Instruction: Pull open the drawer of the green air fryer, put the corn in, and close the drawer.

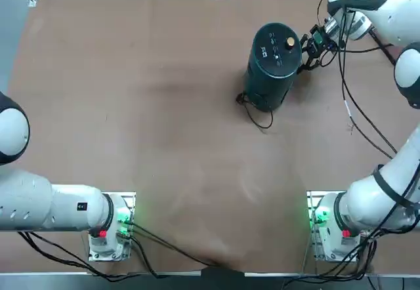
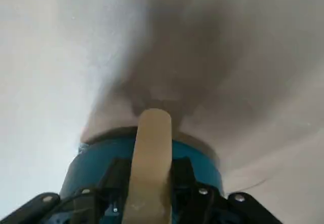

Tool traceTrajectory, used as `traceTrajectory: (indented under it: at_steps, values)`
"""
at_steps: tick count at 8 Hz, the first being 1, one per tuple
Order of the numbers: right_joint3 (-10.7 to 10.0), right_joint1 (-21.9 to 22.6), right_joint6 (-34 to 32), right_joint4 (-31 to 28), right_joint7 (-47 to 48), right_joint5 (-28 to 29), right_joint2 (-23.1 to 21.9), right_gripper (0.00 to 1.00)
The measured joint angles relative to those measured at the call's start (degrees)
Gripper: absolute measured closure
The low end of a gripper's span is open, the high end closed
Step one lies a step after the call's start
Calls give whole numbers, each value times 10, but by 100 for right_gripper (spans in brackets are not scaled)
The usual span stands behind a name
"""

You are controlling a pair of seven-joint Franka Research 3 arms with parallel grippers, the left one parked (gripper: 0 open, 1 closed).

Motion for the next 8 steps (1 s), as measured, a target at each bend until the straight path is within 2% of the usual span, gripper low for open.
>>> traceTrajectory:
  at_steps: [1, 2, 4, 8]
  values:
    - [0, 0, 0, 0, 0, 0, 0, 54]
    - [1, 2, 1, 1, 0, 2, 0, 41]
    - [2, 9, 4, 10, -1, 2, -3, 3]
    - [-4, 5, -4, 24, -1, -51, -32, 0]
